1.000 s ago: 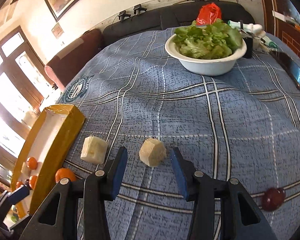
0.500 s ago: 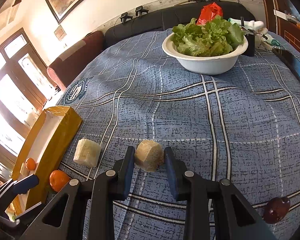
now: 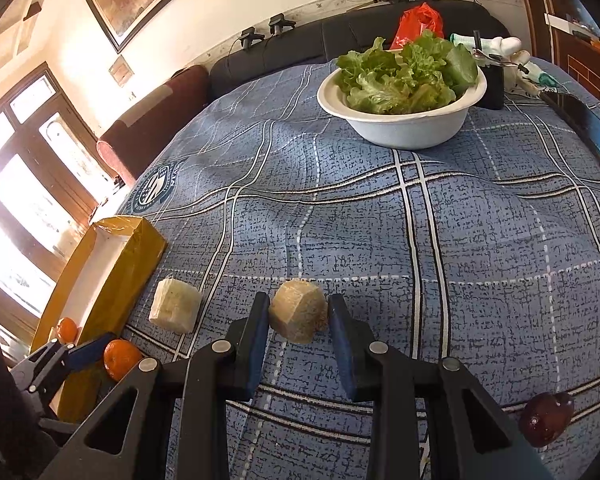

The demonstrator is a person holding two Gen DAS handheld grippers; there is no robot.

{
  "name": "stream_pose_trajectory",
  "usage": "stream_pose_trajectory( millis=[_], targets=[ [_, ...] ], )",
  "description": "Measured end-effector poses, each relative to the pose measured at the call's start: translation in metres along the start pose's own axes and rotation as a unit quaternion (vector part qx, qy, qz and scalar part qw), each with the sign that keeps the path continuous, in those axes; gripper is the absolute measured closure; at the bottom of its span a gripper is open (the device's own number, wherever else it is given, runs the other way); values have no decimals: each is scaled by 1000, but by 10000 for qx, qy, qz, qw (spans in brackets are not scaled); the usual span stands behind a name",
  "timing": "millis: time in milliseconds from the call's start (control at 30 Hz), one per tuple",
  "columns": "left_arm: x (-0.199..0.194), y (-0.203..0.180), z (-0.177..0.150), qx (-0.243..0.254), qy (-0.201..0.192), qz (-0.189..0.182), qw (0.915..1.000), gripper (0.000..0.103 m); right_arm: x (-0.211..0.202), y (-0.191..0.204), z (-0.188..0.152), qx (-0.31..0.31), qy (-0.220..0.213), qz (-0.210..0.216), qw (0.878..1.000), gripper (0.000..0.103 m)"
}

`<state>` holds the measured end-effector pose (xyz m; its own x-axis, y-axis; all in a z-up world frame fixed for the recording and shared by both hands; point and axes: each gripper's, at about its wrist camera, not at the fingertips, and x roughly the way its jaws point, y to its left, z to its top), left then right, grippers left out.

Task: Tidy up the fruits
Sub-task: 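Grasp the orange with the left gripper while the right grasps a white chunk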

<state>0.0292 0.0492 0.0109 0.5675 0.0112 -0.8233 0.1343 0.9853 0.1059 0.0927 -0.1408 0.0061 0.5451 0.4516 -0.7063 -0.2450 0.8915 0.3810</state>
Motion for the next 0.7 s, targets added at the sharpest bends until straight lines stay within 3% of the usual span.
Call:
stream_pose_trajectory(
  millis=[33, 100, 167, 200, 467, 700],
  targets=[
    [0, -1, -1, 11, -31, 30, 10000, 25, 0, 1, 0, 4, -2, 0, 10000, 70],
    [-2, 2, -2, -61, -105, 121, 9999, 52, -2, 1, 0, 7, -16, 1, 10000, 70],
    [-6, 13, -2, -293, -205, 175, 9992, 66, -2, 1, 0, -1, -29, -2, 10000, 70],
    [-9, 18, -2, -406, -255, 134, 9988, 69, -3, 2, 0, -7, -31, -16, 10000, 70],
    [-28, 24, -6, -612, -550, -153, 9965, 69, -7, 2, 1, -3, -104, -16, 9999, 70],
    [-63, 42, 4, -1081, -964, -396, 9887, 69, -17, 11, 1, -149, -274, 159, 9994, 70]
  ],
)
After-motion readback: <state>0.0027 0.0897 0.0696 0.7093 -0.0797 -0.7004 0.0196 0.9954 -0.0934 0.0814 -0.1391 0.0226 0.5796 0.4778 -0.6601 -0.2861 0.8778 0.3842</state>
